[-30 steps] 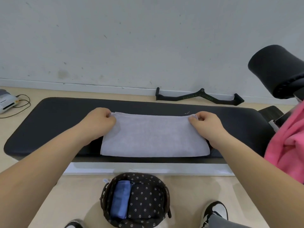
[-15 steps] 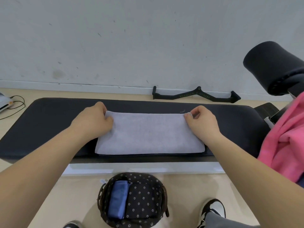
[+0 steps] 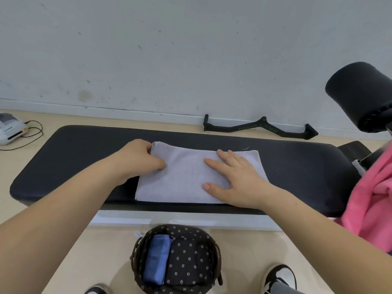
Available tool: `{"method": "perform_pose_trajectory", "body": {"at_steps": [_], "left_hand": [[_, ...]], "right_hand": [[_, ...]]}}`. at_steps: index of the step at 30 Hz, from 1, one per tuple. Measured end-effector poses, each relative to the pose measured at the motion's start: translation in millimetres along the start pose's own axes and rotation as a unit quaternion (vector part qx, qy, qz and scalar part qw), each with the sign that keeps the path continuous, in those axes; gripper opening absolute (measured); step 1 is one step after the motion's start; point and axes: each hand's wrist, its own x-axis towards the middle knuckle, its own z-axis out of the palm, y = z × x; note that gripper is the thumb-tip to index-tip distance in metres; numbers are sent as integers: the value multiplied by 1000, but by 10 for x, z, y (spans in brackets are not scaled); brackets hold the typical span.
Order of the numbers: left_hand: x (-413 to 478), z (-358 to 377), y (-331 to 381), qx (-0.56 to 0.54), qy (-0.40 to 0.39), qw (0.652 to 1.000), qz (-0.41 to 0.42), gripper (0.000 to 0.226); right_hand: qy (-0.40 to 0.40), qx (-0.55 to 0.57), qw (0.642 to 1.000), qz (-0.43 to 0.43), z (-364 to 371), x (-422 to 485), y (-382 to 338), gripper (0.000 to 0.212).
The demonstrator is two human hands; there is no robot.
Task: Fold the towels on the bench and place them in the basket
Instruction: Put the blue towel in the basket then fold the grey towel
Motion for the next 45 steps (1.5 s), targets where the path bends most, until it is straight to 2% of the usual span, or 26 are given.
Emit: {"method": "perform_pose_trajectory", "body": {"at_steps": [6, 11, 15, 20, 22, 24, 28, 32, 35, 40, 45], "left_hand": [[-104, -43, -34, -56, 25, 997, 51, 19], [-143, -110, -15, -142, 59, 987, 41, 24], [-191, -185, 33, -212, 72, 974, 24, 26], [-296, -94, 252, -255, 67, 964, 43, 23], [-337, -11, 377, -252, 41, 965, 58, 19], [-362, 104, 500, -232, 13, 969, 77, 13], [-390, 452, 703, -187, -12, 978, 90, 9], [-399, 820, 848, -149, -26, 981, 125, 6], [-366, 1022, 914, -132, -25, 980, 147, 9], [-339, 1349, 877, -41, -101, 985, 132, 44], [-324, 1309, 824, -50, -126, 979, 149, 41]], "right_hand": [[14, -11, 1000, 9, -45, -25, -112, 97], [85, -45, 995, -28, -33, 14, -339, 87], [82, -67, 994, -35, 23, 104, -472, 93], [76, -61, 994, -43, 83, 179, -641, 87], [82, -13, 995, -55, 46, 155, -608, 80], [109, 69, 991, -41, -46, 96, -470, 63], [169, 166, 969, 67, -257, -81, -11, 15], [115, 337, 926, 127, -232, -251, 317, 30], [97, 409, 895, 148, -217, -258, 383, 30], [87, 439, 880, 157, -239, -197, 373, 45], [109, 426, 881, 174, -197, -109, 355, 49]]}}
